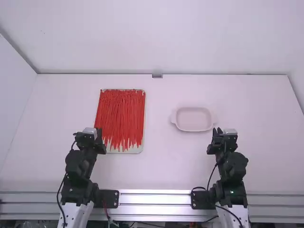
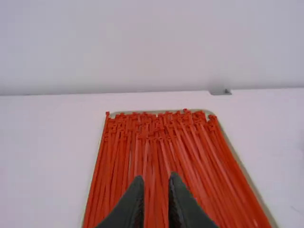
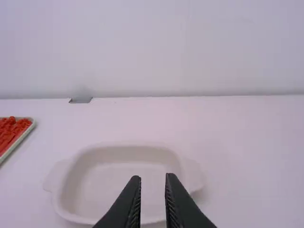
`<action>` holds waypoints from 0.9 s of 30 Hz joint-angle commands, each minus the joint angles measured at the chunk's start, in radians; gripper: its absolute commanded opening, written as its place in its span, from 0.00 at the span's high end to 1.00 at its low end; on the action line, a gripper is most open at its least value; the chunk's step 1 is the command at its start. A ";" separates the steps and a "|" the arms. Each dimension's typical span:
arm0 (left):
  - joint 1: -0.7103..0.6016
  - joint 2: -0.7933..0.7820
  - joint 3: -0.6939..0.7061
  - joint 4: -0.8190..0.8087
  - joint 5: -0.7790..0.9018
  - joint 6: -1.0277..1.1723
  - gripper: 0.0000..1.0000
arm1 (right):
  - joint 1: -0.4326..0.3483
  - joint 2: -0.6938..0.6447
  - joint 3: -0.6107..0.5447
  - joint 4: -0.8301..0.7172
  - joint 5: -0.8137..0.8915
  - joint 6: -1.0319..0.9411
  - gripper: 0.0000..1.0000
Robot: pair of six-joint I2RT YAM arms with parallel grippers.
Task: Fasten the cable tie
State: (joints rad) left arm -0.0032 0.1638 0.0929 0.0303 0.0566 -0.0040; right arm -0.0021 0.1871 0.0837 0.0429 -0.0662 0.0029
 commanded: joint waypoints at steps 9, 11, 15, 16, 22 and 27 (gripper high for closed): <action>-0.007 0.198 0.167 -0.025 0.036 -0.047 0.68 | 0.002 0.242 0.180 0.007 -0.119 0.033 0.68; -0.006 0.245 0.201 -0.036 0.040 -0.058 0.64 | -0.004 0.289 0.212 -0.012 -0.142 0.030 0.64; -0.007 0.339 0.276 -0.073 0.060 -0.071 0.56 | -0.013 0.386 0.277 -0.053 -0.191 0.025 0.56; -0.009 0.364 0.296 -0.087 0.058 -0.074 0.54 | -0.016 0.411 0.292 -0.060 -0.206 0.029 0.54; -0.009 0.553 0.403 -0.154 0.052 -0.122 0.42 | -0.029 0.567 0.388 -0.077 -0.294 0.021 0.43; -0.014 0.705 0.498 -0.185 0.061 -0.158 0.33 | 0.015 0.689 0.477 -0.097 -0.328 0.033 0.33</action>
State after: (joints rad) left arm -0.0074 0.8215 0.5304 -0.1490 0.1055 -0.1326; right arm -0.0109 0.8360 0.4942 -0.0456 -0.3458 0.0334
